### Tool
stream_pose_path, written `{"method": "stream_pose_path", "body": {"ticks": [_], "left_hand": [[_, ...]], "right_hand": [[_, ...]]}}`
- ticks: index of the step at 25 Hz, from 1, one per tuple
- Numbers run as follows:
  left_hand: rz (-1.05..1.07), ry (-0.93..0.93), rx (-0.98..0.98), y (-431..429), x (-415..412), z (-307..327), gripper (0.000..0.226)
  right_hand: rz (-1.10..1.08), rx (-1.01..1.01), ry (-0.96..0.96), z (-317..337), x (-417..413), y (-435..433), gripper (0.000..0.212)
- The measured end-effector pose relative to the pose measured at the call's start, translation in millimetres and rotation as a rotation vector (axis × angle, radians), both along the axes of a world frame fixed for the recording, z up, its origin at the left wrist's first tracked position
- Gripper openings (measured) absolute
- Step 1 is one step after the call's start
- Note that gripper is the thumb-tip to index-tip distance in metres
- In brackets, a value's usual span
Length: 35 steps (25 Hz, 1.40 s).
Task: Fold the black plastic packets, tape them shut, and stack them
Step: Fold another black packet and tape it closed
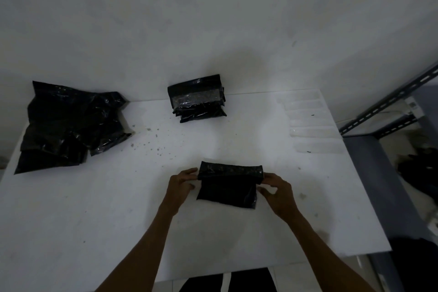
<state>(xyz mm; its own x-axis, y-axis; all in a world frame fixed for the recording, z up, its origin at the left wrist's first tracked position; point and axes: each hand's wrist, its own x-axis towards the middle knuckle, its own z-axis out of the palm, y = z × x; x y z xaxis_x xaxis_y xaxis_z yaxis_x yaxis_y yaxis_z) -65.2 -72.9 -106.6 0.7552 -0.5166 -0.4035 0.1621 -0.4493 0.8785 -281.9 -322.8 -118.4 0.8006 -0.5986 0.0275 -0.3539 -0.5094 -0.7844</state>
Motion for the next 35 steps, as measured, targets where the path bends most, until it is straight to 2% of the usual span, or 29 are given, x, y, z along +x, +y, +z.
{"method": "stream_pose_path", "body": {"ticks": [4,8,12,14,19,21,23,25,27,29,31,33,35], "left_hand": [[0.125,0.247,-0.097,8,-7,0,0.039],[0.188,0.342,-0.09,5,-13,10,0.021],[0.306,0.512,-0.056,-5,-16,25,0.027],[0.304,0.449,-0.003,-10,-17,24,0.028],[0.179,0.29,-0.023,-10,-20,21,0.008],[0.138,0.262,-0.009,-4,-18,22,0.01],[0.103,0.231,0.022,3,-17,21,0.011],[0.076,0.203,0.045,7,-16,21,0.017],[0.024,0.138,0.068,8,-14,16,0.028],[-0.056,-0.033,0.103,6,-14,12,0.039],[-0.062,-0.236,0.11,-1,-18,9,0.036],[-0.057,-0.331,0.075,-9,-25,7,0.025],[-0.139,-0.347,0.099,-18,-32,5,0.04]], "right_hand": [[0.002,0.047,0.001,9,-17,13,0.035],[0.034,0.003,0.007,10,-27,22,0.037],[-0.081,0.109,0.042,15,-25,28,0.045],[-0.114,0.165,0.054,22,-19,31,0.042],[-0.186,0.264,0.016,21,-16,35,0.032],[-0.176,0.249,-0.003,16,-22,38,0.027],[-0.07,0.157,-0.049,12,-30,42,0.018],[0.064,-0.01,-0.032,5,-40,49,0.024],[0.14,-0.156,0.058,-4,-47,55,0.041],[0.155,-0.199,0.108,-11,-50,57,0.056],[0.05,-0.113,0.083,-8,-43,60,0.053],[-0.216,0.051,0.071,7,-24,59,0.034],[-0.463,0.261,0.142,17,-3,52,0.022]]}}
